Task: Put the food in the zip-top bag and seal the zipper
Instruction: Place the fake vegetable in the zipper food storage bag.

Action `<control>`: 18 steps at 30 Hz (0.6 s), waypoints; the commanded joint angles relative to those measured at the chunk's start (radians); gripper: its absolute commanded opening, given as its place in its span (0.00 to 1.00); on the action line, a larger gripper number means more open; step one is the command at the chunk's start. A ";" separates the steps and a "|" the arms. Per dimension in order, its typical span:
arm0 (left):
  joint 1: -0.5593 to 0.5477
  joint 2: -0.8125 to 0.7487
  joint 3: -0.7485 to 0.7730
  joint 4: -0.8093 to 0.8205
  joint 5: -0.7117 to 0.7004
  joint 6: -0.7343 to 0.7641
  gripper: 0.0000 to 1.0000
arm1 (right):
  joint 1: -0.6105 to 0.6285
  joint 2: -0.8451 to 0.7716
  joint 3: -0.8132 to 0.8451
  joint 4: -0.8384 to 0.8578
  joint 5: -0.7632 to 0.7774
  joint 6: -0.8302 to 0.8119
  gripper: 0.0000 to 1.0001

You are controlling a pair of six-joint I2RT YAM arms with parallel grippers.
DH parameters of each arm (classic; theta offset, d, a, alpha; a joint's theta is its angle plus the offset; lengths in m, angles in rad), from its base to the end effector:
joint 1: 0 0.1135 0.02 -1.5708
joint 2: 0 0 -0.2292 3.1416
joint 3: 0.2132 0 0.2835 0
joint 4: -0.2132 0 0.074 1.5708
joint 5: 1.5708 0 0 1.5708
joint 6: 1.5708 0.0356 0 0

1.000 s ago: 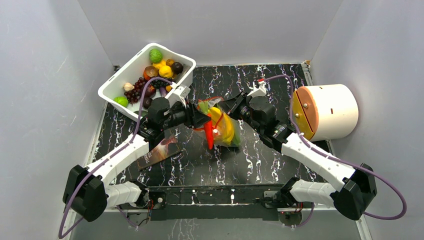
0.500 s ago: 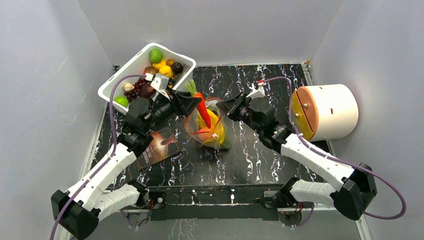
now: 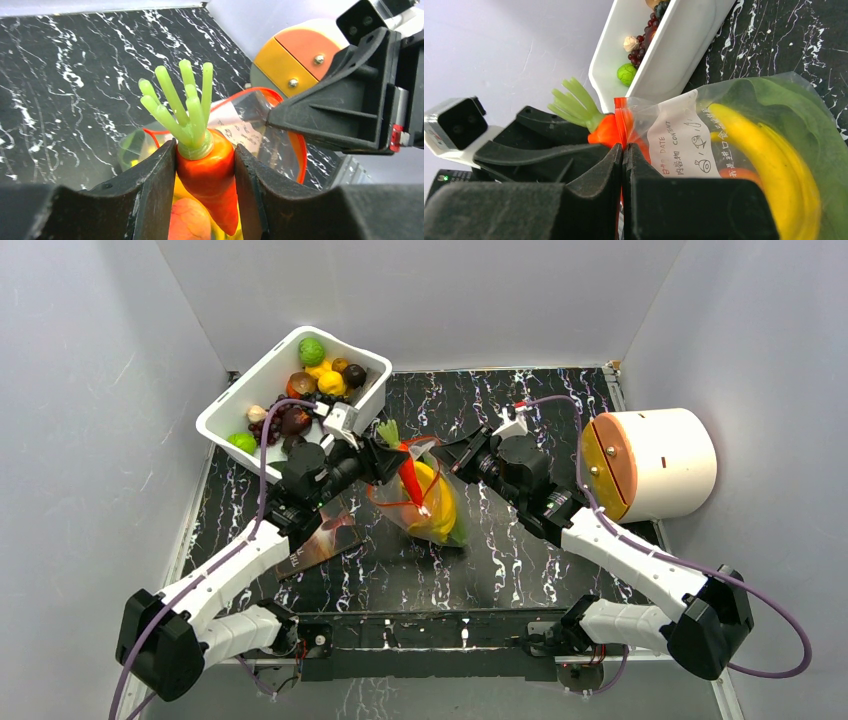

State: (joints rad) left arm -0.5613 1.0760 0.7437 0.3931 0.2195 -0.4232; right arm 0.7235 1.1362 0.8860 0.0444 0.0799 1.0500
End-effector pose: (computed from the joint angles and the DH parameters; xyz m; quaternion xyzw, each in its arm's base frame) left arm 0.2509 -0.1669 0.2881 0.1266 0.6740 -0.4083 0.6025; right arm 0.2372 0.2057 0.2885 0.1509 0.7610 0.4689 0.4223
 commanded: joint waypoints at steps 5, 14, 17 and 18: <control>-0.036 -0.007 -0.124 0.172 0.125 -0.095 0.24 | -0.004 0.027 0.025 0.161 0.059 0.018 0.00; -0.042 0.068 -0.102 0.140 0.186 -0.088 0.27 | -0.004 0.051 0.059 0.178 0.037 -0.040 0.00; -0.047 0.109 -0.064 0.106 0.205 -0.086 0.28 | -0.004 0.053 0.057 0.188 0.040 -0.057 0.00; -0.048 0.120 -0.052 0.091 0.204 -0.083 0.29 | -0.004 0.055 0.057 0.190 0.039 -0.060 0.00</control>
State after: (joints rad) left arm -0.5945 1.1667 0.6235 0.5068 0.3679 -0.5148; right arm 0.7235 1.1980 0.8860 0.0849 0.1059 1.0180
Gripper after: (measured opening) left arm 0.406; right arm 0.009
